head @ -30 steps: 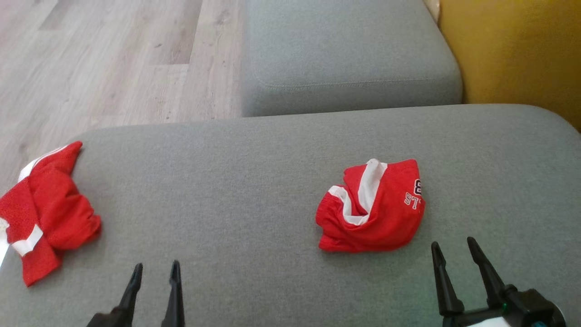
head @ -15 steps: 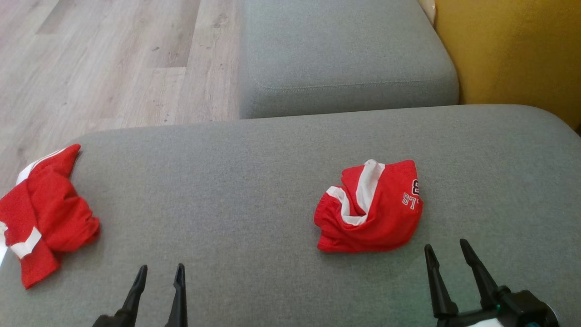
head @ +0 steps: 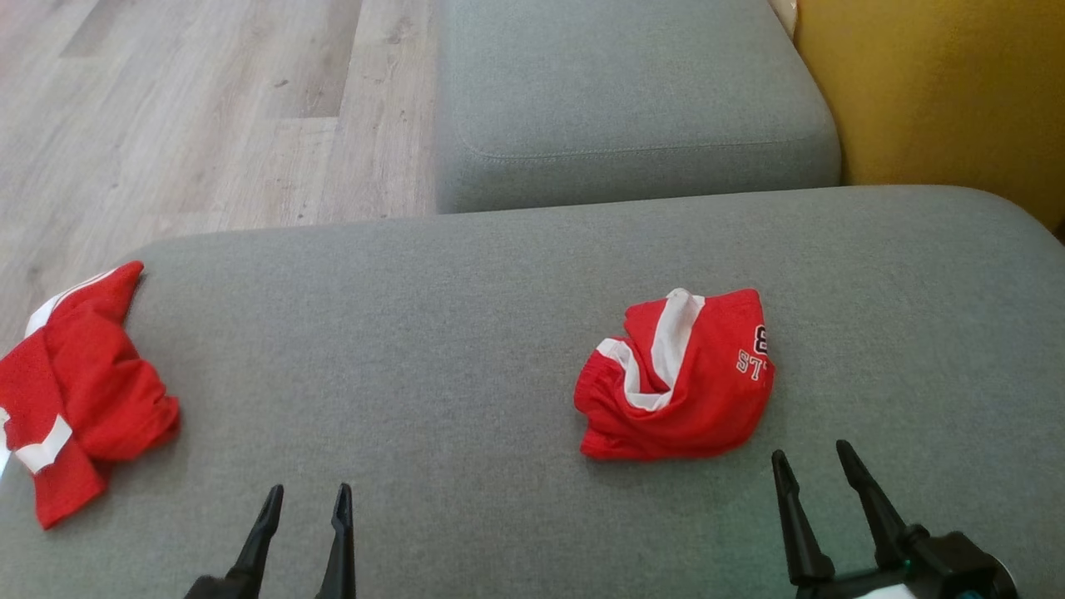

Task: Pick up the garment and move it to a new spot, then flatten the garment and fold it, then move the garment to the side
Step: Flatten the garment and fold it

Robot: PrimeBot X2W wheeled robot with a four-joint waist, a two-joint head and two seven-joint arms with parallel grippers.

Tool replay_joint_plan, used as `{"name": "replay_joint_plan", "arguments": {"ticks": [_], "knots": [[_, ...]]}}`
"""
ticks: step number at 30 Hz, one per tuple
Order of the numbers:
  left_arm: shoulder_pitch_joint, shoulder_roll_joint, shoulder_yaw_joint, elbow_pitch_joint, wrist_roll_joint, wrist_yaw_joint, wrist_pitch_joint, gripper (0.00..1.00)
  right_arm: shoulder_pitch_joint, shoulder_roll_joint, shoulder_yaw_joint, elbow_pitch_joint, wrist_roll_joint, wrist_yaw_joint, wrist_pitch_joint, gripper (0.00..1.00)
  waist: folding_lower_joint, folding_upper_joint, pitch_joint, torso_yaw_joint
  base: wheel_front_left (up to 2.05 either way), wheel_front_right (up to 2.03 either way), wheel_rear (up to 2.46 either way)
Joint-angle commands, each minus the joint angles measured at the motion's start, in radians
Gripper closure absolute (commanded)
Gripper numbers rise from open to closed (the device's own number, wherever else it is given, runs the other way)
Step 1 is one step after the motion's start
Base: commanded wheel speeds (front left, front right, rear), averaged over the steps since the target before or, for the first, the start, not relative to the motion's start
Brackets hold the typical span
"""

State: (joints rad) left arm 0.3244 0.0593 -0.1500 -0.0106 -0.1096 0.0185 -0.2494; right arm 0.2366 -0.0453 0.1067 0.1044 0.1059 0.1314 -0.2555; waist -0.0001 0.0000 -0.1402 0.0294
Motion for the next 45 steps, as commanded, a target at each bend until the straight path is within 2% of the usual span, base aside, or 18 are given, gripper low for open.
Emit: {"name": "replay_joint_plan", "arguments": {"ticks": [1,15,26,29,35,41,45], "knots": [[-0.06,-0.009,0.024,-0.035,0.009,0.006,-0.012,0.0,-0.051,-0.005,0.025,-0.029,0.008,-0.001,-0.006,0.0,0.0001,0.0,0.001,-0.001,0.0,0.0,0.0],[-0.068,-0.009,0.002,-0.025,0.006,0.012,-0.012,0.0,-0.051,-0.01,0.026,-0.025,-0.004,-0.001,-0.006,0.0,0.0001,0.0,0.012,0.006,0.0,0.0,0.0],[-0.282,-0.009,-0.127,0.063,-0.149,-0.05,-0.012,0.0,-0.093,-0.038,0.054,-0.026,-0.003,-0.001,-0.006,0.0,0.0001,0.0,0.121,-0.015,0.0,0.0,0.0],[-0.389,-0.009,-0.2,0.127,-0.248,-0.083,-0.012,0.0,-0.118,-0.054,0.068,-0.031,0.007,-0.001,-0.006,0.0,0.0001,0.0,0.173,-0.029,0.0,0.0,0.0],[-0.65,-0.009,-0.376,0.351,-0.549,-0.132,-0.011,0.0,-0.181,-0.092,0.092,-0.049,0.027,-0.001,-0.006,0.0,0.0001,0.0,0.291,-0.064,0.0,0.0,0.0],[-0.847,-0.009,-0.512,0.499,-0.939,-0.148,0.118,0.0,-0.222,-0.113,0.095,-0.054,0.04,-0.001,-0.006,0.0,0.0001,0.0,0.336,-0.103,0.0,0.0,0.0],[-0.927,-0.009,-0.577,0.543,-1.074,-0.149,0.208,0.0,-0.233,-0.121,0.096,-0.061,0.044,-0.001,-0.006,0.0,0.0001,0.0,0.353,-0.122,0.0,0.0,0.0]]}}
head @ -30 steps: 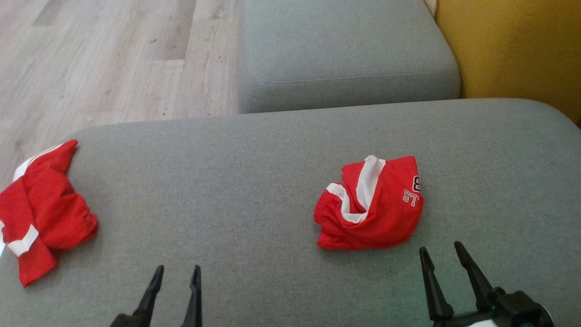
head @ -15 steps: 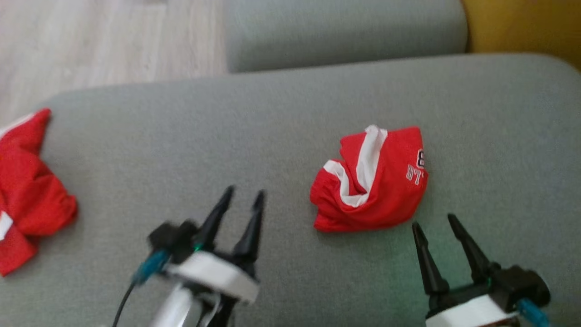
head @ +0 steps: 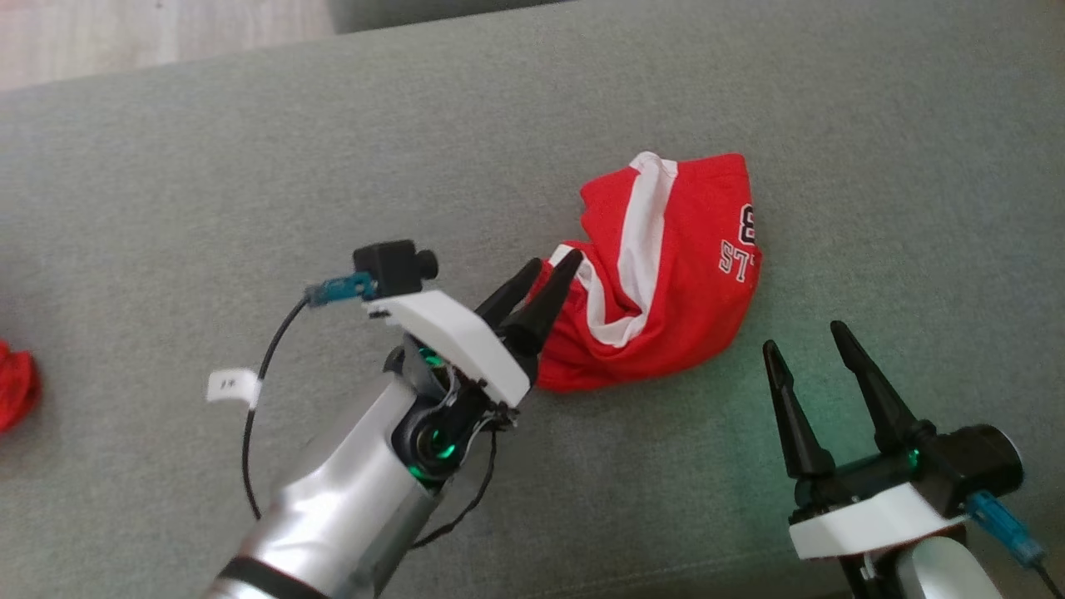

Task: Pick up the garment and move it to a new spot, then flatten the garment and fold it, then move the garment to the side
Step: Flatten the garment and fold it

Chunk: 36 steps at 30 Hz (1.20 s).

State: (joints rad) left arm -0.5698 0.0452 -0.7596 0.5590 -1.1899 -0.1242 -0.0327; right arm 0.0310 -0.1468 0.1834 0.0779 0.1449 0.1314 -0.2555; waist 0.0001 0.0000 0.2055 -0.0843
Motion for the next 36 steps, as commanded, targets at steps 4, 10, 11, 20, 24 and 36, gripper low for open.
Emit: {"name": "replay_joint_plan", "arguments": {"ticks": [4,10,11,20,24,36], "knots": [[-0.081,0.011,-0.01,-0.003,-0.054,-0.006,0.033,0.0,-0.024,-0.024,0.021,-0.038,0.005,-0.001,-0.006,0.0,-0.0001,0.0,0.018,-0.015,0.0,0.0,0.0],[-0.111,0.028,-0.058,0.009,-0.104,-0.006,0.025,0.0,-0.021,-0.027,0.029,-0.035,0.007,-0.001,-0.006,0.0,-0.0001,0.0,0.025,-0.019,0.0,0.0,0.0],[-0.117,0.035,-0.066,0.016,-0.102,-0.006,0.016,0.0,-0.021,-0.027,0.033,-0.034,0.008,-0.001,-0.006,0.0,-0.0001,0.0,0.024,-0.02,0.0,0.0,0.0],[-0.151,0.043,-0.131,0.092,-0.128,-0.006,-0.032,0.0,-0.031,-0.036,0.063,-0.028,0.016,-0.001,-0.006,0.0,-0.0001,0.0,0.026,-0.033,0.0,0.0,0.0],[-0.155,0.041,-0.139,0.085,-0.169,-0.006,-0.027,0.0,-0.031,-0.041,0.069,-0.025,0.017,-0.001,-0.006,0.0,-0.0001,0.0,0.025,-0.039,0.0,0.0,0.0],[-0.168,0.083,-0.17,-0.04,-0.273,-0.006,-0.022,1.0,-0.031,-0.038,0.062,-0.02,0.014,-0.001,-0.006,0.0,-0.0001,0.0,0.02,-0.036,0.0,0.0,0.0]]}}
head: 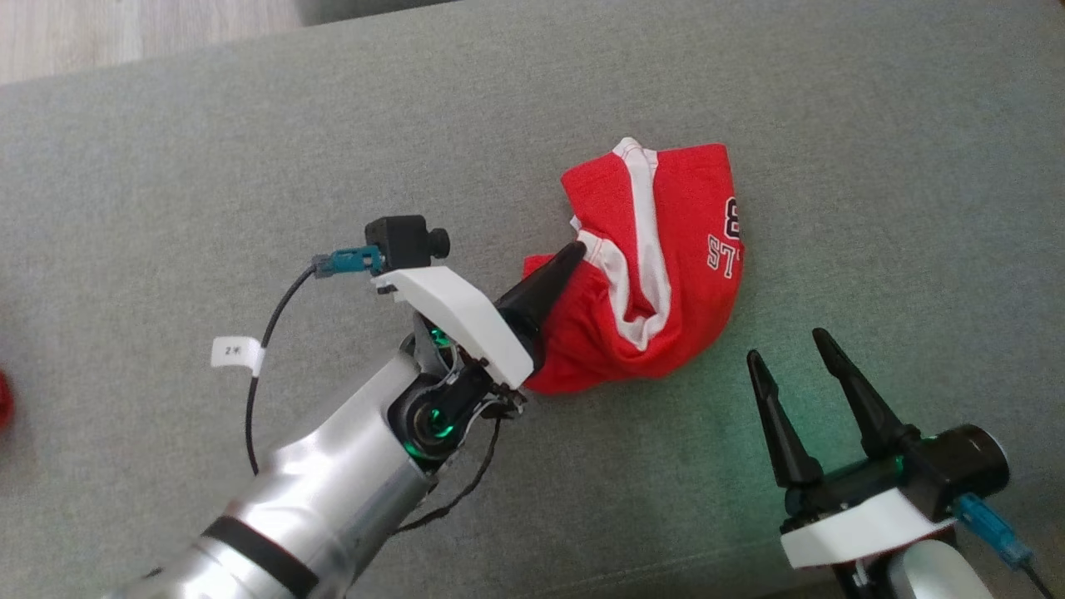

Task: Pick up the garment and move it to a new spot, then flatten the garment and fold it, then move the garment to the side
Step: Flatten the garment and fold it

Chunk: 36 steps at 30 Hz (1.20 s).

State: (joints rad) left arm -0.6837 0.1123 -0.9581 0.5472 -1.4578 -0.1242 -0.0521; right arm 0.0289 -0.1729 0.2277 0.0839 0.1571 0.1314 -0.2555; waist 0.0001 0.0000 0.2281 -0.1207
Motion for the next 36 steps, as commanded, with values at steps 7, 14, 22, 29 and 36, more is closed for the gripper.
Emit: {"name": "replay_joint_plan", "arguments": {"ticks": [7,14,22,29,36], "knots": [[-0.11,0.091,-0.026,-0.173,-0.011,-0.006,0.062,1.0,-0.053,0.039,0.028,-0.019,0.004,-0.001,-0.006,0.0,-0.0001,0.0,-0.043,-0.053,0.0,0.0,0.0],[-0.28,0.172,-0.061,-0.28,0.017,-0.006,0.142,1.0,-0.08,0.089,0.038,0.0,0.012,-0.001,-0.006,0.0,-0.0001,0.0,-0.063,-0.162,0.0,0.0,0.0],[-0.536,0.131,-0.088,-0.234,0.087,-0.006,0.121,1.0,-0.084,0.116,0.05,0.019,0.019,-0.001,-0.006,0.0,-0.0001,0.0,-0.096,-0.294,0.0,0.0,0.0],[-0.653,0.118,-0.085,-0.149,0.132,-0.006,-0.082,1.0,-0.055,0.121,0.023,0.011,0.004,-0.001,-0.006,0.0,-0.0001,0.0,-0.123,-0.28,0.0,0.0,0.0],[-0.365,0.184,-0.136,-0.123,0.074,-0.006,-0.179,1.0,-0.031,0.104,0.008,-0.036,0.003,-0.001,-0.006,0.0,-0.0001,0.0,-0.097,-0.158,0.0,0.0,0.0]]}}
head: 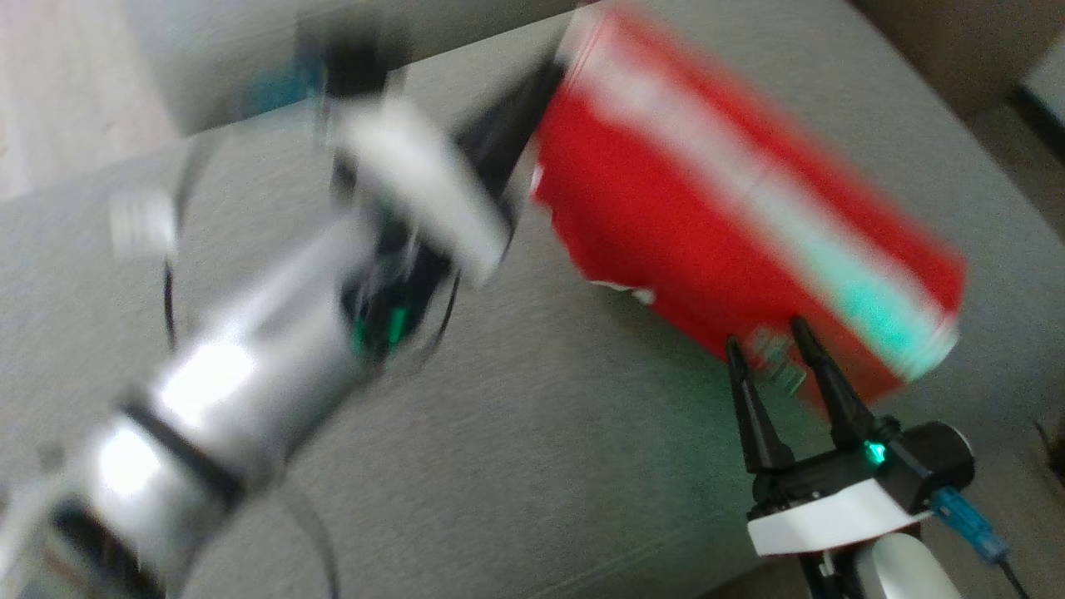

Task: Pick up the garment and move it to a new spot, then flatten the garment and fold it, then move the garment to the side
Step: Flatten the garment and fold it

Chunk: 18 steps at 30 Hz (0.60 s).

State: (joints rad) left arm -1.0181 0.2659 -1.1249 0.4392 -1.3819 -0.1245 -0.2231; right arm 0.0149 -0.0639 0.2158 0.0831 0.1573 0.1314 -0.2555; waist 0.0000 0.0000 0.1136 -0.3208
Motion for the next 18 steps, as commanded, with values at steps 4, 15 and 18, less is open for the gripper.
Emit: {"name": "replay_joint_plan", "arguments": {"ticks": [4,15,18], "knots": [[0.199,0.051,0.107,0.002,0.007,0.008,-0.037,1.0,-0.004,-0.039,0.028,-0.052,0.027,-0.001,-0.006,0.0,0.0,0.0,0.048,0.105,0.0,0.0,0.0],[0.645,-0.097,0.684,-0.101,0.4,0.008,-0.038,1.0,0.058,-0.096,0.056,0.051,0.239,-0.001,-0.006,0.0,0.0,0.0,0.108,0.229,0.0,0.0,0.0],[0.658,-0.124,0.734,-0.108,0.458,0.0,-0.039,1.0,0.066,-0.14,0.139,0.083,0.382,-0.001,-0.006,0.0,0.0,0.0,0.116,0.237,0.0,0.0,0.0]]}}
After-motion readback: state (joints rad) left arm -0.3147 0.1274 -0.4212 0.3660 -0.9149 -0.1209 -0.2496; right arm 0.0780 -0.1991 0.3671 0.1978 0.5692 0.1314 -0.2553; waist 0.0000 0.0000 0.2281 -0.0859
